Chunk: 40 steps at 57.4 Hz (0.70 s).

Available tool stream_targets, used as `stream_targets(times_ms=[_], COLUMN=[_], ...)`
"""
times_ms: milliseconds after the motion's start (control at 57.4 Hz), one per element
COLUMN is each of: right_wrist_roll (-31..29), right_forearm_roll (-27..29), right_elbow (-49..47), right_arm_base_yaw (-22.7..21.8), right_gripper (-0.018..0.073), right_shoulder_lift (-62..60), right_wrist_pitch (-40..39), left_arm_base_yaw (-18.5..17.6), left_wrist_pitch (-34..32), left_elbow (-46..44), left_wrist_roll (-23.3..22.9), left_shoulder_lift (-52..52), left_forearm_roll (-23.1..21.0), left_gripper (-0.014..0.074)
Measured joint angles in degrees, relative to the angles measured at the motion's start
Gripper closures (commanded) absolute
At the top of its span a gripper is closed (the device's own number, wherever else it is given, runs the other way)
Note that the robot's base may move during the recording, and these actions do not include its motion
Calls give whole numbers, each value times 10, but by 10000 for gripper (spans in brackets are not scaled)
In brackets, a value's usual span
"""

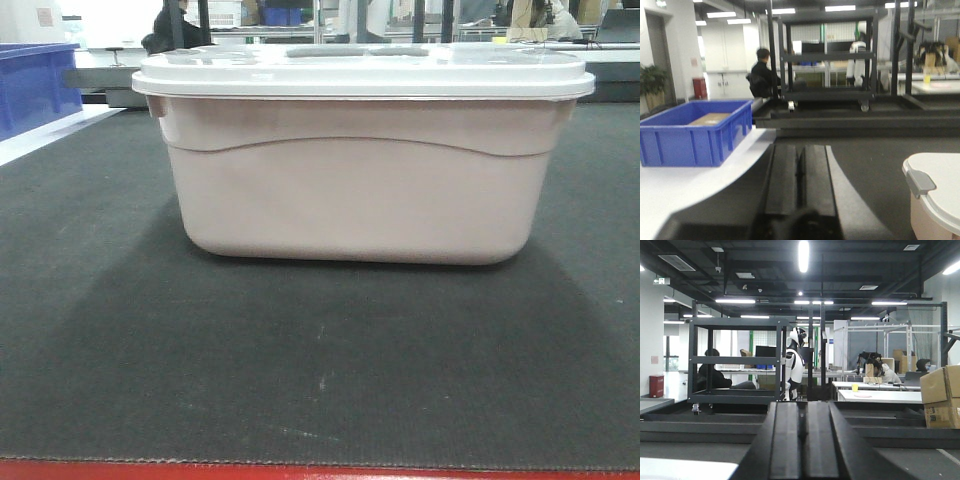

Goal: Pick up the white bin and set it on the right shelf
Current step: 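Move both grippers toward the lid handles at the bin's ends, then close both grippers on the grey lid handles of the pink bin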

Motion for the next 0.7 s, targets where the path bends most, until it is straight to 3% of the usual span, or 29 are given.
stream_targets(times_ms=[139, 418, 488, 697], right_wrist_roll=[0, 0, 0, 0], right_forearm_roll=[0, 35, 41, 88], right_elbow=[-57, -88, -89, -136], right_arm_base_yaw=[0, 0, 0, 0], right_gripper=[338, -78, -83, -82], right_shoulder_lift=[85, 216, 238, 290], right_wrist_pitch=[12, 49, 68, 183], left_arm_base_yaw=[0, -28, -36, -46], left_wrist_pitch=[65, 138, 150, 187], left_elbow=[-69, -118, -128, -198], left_wrist_roll=[0, 0, 0, 0], left_shoulder_lift=[87, 232, 259, 322], left_forearm_roll=[-14, -112, -119, -151], left_gripper=[482, 92, 58, 62])
